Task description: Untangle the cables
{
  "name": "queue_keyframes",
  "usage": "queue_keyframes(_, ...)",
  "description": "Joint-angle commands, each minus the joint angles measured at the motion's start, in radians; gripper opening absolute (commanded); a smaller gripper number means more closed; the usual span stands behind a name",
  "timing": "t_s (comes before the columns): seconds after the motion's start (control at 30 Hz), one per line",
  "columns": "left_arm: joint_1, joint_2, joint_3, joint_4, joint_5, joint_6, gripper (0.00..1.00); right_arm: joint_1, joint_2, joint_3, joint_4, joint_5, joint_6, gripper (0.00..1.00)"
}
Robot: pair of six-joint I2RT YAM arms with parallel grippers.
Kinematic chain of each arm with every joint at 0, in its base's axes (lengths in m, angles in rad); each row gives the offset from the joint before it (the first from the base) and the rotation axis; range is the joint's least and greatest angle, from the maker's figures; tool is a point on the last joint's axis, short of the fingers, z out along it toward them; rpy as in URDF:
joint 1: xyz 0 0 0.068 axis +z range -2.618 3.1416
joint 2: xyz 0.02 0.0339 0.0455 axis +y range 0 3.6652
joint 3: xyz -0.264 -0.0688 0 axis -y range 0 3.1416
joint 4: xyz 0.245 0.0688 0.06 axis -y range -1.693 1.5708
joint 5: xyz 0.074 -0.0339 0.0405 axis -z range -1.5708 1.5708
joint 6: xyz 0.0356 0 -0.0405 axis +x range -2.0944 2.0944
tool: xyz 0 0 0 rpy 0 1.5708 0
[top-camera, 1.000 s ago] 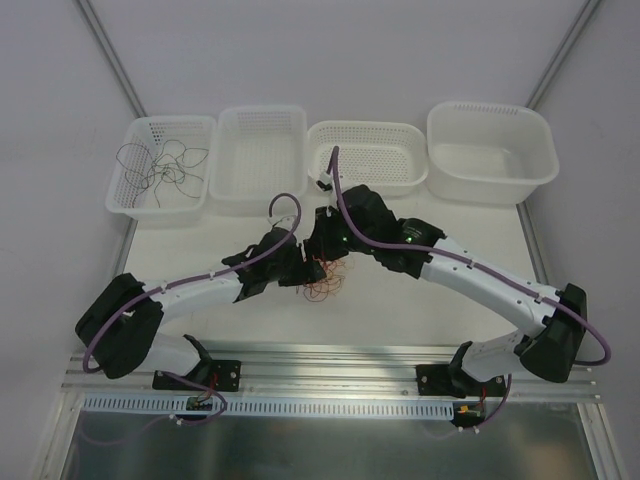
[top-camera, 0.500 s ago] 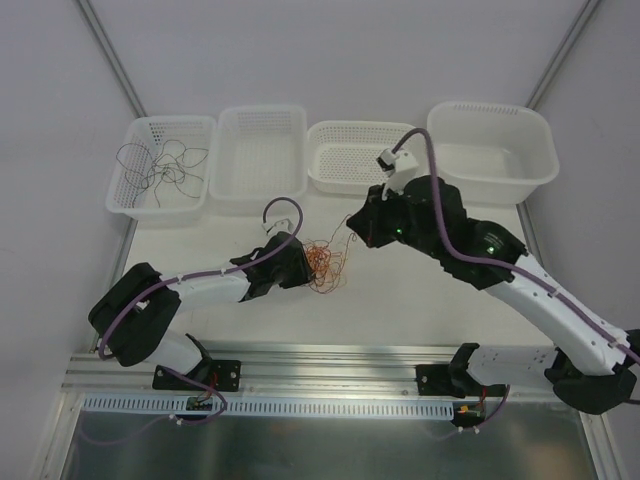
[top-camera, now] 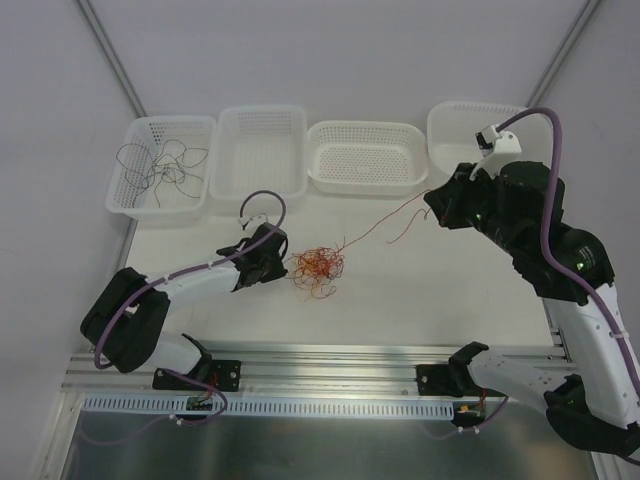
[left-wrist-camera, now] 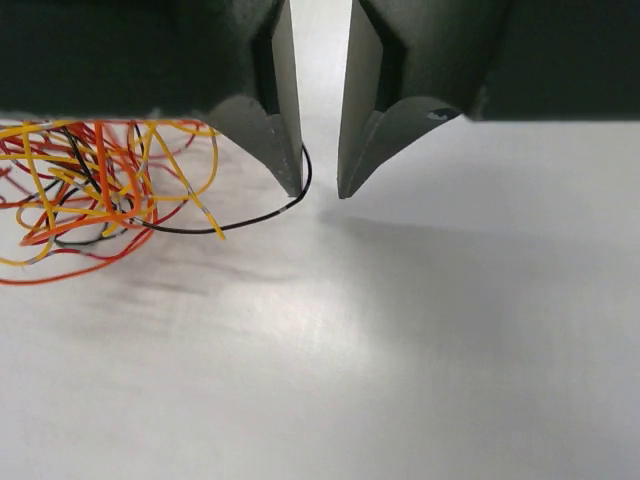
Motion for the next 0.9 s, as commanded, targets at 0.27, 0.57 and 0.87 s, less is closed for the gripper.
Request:
queue_keyframes(0.27, 0.260, -0.244, -0.017, -0.191, -0.077, 0.194, 0.00, -0.180, -0.039, 0.075, -0.097, 0.025, -0.075, 0.01)
queue_keyframes(0.57, 0.414, -0.374, 0.109, -0.386, -0.251, 0.322, 0.00, -0.352, -0.043, 0.138, -0.111, 0.018, -0.052, 0.01)
queue_keyframes(0.87, 0.482, -0.463, 0.160, -0.446, -0.333, 0.438, 0.00, -0.434, -0.023, 0.192, -0.105, 0.016, -0.036, 0.01)
